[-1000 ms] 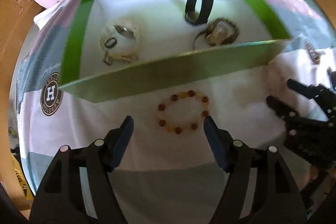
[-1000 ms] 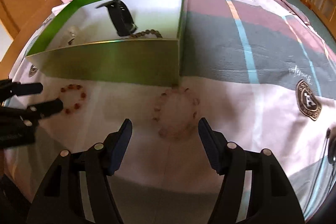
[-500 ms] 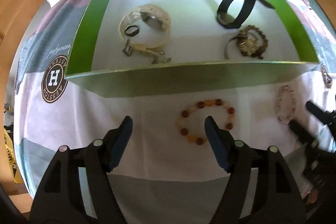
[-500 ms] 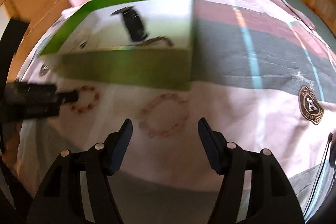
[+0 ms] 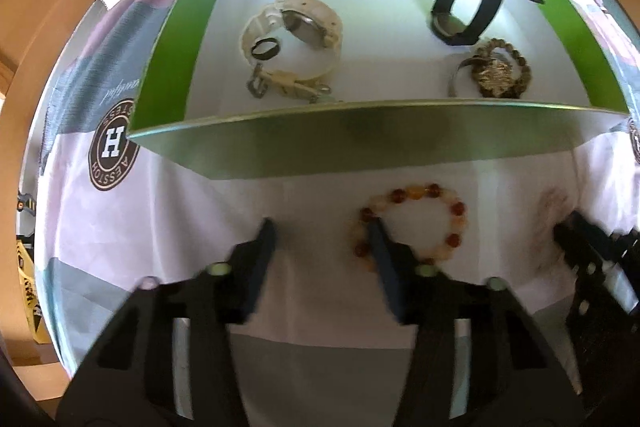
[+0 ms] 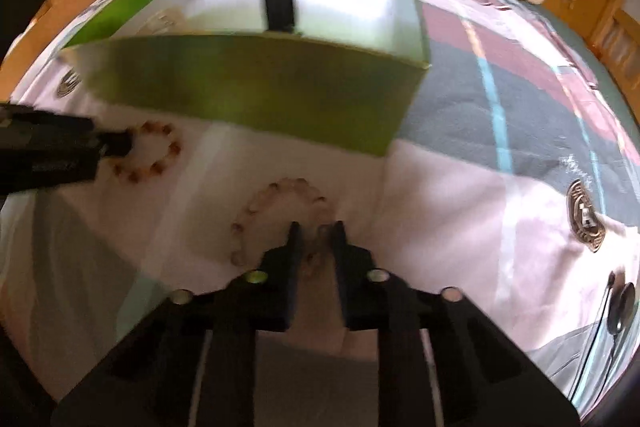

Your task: Organize jewelry

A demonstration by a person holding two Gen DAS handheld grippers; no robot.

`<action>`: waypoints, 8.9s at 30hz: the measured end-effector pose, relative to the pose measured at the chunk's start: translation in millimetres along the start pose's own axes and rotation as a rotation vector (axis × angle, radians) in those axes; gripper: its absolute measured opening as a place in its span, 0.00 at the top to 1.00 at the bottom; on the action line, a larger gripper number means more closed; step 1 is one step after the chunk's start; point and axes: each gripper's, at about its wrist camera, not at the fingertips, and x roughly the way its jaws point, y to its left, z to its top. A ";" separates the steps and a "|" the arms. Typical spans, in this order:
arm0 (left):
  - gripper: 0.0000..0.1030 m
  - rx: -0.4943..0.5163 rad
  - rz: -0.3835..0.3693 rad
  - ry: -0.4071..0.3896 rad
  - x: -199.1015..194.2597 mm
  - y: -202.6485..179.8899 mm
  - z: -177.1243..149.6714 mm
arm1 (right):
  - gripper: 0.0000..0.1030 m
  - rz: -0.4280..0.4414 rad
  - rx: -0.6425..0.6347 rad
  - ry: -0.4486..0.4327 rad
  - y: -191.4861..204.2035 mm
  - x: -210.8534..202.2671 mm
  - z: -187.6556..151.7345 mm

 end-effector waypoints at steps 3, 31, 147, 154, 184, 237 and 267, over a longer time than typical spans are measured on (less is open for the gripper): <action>0.67 0.017 0.014 -0.008 -1.7 -3.9 -3.6 | 0.90 0.028 -0.038 0.008 13.1 -8.4 -14.0; 0.57 0.011 -0.115 -0.046 -47.3 -13.0 -62.0 | 0.77 0.065 -0.077 0.010 47.2 -27.7 -40.2; 0.92 -0.083 -0.206 -0.107 -66.3 24.5 -38.4 | 0.92 0.168 -0.037 -0.138 56.9 -83.1 -23.5; 0.92 -0.081 -0.243 -0.203 -110.0 32.3 -8.0 | 0.92 0.163 -0.038 -0.270 38.5 -129.4 21.7; 0.85 -0.021 -0.193 -0.225 -70.5 2.2 104.4 | 0.42 0.010 0.091 -0.238 -21.2 -40.8 109.4; 0.04 -0.051 -0.082 -0.362 -147.0 9.2 42.7 | 0.12 -0.074 0.077 -0.198 8.7 -89.8 85.3; 0.04 -0.045 -0.081 -0.352 -139.3 10.5 40.6 | 0.12 -0.065 0.072 -0.194 9.7 -85.3 86.0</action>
